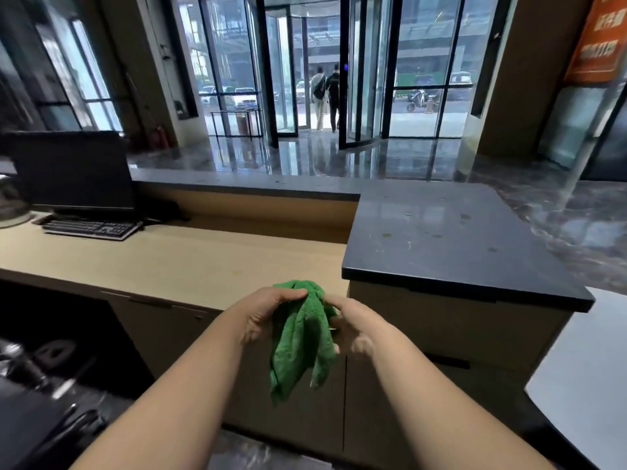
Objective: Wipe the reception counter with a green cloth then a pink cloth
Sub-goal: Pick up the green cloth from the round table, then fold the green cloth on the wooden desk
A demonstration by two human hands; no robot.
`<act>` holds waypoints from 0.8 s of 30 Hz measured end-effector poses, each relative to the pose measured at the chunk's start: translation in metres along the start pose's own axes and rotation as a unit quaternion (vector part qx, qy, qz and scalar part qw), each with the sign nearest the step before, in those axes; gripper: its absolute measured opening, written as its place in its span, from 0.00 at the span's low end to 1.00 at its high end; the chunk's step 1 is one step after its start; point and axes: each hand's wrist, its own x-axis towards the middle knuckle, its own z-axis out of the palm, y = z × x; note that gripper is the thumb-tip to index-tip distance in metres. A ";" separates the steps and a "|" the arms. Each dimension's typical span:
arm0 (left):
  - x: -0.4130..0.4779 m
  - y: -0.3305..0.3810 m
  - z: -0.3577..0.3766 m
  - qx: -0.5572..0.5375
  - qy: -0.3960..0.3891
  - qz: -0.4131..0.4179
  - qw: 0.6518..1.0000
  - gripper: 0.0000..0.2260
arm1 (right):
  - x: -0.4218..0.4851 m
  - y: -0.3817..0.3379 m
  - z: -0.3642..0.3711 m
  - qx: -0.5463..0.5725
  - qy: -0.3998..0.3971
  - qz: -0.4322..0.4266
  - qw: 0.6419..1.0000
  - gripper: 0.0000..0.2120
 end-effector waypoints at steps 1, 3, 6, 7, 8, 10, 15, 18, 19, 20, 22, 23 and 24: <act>0.002 0.001 -0.006 0.007 0.004 -0.004 1.000 0.19 | 0.003 -0.002 0.006 0.020 0.006 -0.019 1.000 0.07; 0.008 0.004 -0.017 0.015 0.009 -0.006 1.000 0.17 | 0.011 -0.010 0.016 0.045 0.022 -0.044 0.998 0.02; 0.021 0.013 -0.033 0.005 -0.003 0.001 1.000 0.13 | 0.029 -0.022 0.028 0.033 0.005 -0.016 0.999 0.05; 0.027 0.017 -0.040 0.000 -0.010 0.002 1.000 0.12 | 0.035 -0.026 0.034 0.027 -0.006 0.001 1.000 0.08; 0.033 0.021 -0.047 -0.002 -0.020 0.004 1.000 0.10 | 0.040 -0.030 0.038 0.025 -0.013 0.018 0.999 0.11; 0.046 0.031 -0.063 -0.002 -0.040 0.005 0.999 0.09 | 0.054 -0.036 0.047 0.021 -0.024 0.034 0.999 0.15; 0.087 0.063 -0.106 0.034 -0.053 -0.013 0.998 0.10 | 0.095 -0.060 0.073 0.076 0.064 -0.040 0.994 0.04; 0.116 0.086 -0.137 0.070 -0.032 -0.036 0.996 0.10 | 0.127 -0.083 0.083 0.110 0.160 -0.101 0.976 0.15; 0.126 0.094 -0.146 0.083 -0.015 -0.034 0.996 0.08 | 0.139 -0.089 0.082 0.113 0.188 -0.120 0.968 0.25; 0.136 0.102 -0.155 0.094 0.007 -0.023 0.995 0.06 | 0.148 -0.096 0.082 0.115 0.213 -0.138 0.961 0.30; 0.156 0.120 -0.171 0.122 0.041 0.009 0.992 0.06 | 0.164 -0.111 0.085 0.125 0.248 -0.160 0.947 0.30; 0.165 0.129 -0.175 0.136 0.048 0.026 0.989 0.06 | 0.169 -0.119 0.086 0.130 0.251 -0.163 0.945 0.28; 0.173 0.136 -0.178 0.149 0.053 0.044 0.986 0.07 | 0.172 -0.125 0.089 0.124 0.244 -0.157 0.949 0.25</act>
